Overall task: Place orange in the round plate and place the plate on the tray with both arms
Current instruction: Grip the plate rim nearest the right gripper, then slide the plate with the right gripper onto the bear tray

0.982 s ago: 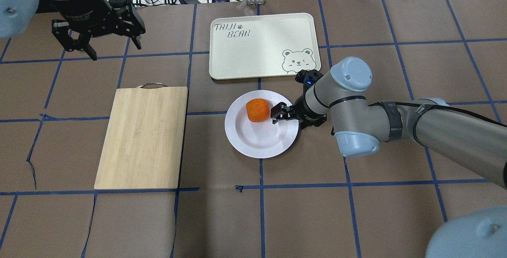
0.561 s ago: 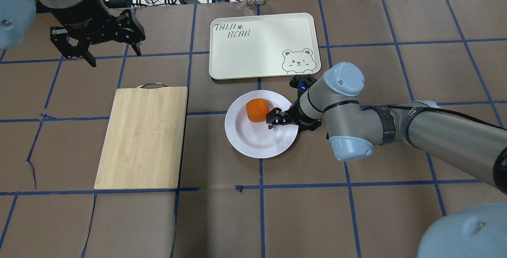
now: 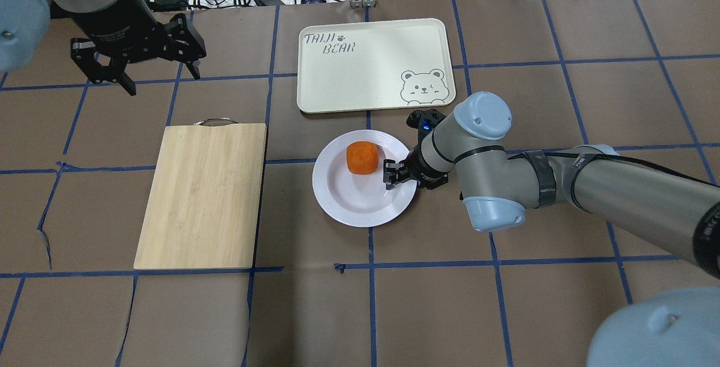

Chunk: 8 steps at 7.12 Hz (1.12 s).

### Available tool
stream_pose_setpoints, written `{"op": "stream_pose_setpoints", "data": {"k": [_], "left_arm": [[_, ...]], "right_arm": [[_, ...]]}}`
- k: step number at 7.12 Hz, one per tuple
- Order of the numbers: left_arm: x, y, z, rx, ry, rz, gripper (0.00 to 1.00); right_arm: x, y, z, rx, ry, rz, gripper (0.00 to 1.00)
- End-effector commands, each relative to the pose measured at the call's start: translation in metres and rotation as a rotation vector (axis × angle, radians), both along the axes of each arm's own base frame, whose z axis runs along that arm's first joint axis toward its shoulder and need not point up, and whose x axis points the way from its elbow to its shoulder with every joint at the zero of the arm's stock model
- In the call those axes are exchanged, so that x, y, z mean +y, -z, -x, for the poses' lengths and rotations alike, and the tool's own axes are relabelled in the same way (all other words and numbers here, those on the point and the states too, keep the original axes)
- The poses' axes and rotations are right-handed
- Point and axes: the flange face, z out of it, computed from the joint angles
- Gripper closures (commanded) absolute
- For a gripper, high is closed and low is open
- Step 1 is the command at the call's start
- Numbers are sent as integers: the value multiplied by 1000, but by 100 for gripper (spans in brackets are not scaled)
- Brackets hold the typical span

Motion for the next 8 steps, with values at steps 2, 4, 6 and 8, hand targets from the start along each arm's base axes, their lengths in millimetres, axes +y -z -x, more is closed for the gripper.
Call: {"op": "stream_pose_setpoints", "data": {"k": [2,4,6,8], "left_arm": [[0,0,0,0,0,3,0],[-1,-1,0,0,0,9,0],[-1,0,0,0,0,6,0],[-1,1,0,0,0,4,0]], "right_arm": [[-4,-9,0,-7,57,-10,95],[-16,-23,-6,-62,142,-29,97],[-25,-32,-2,-108,196,-40,99],[-37,-46,-3,-137,241,-33,99]]}}
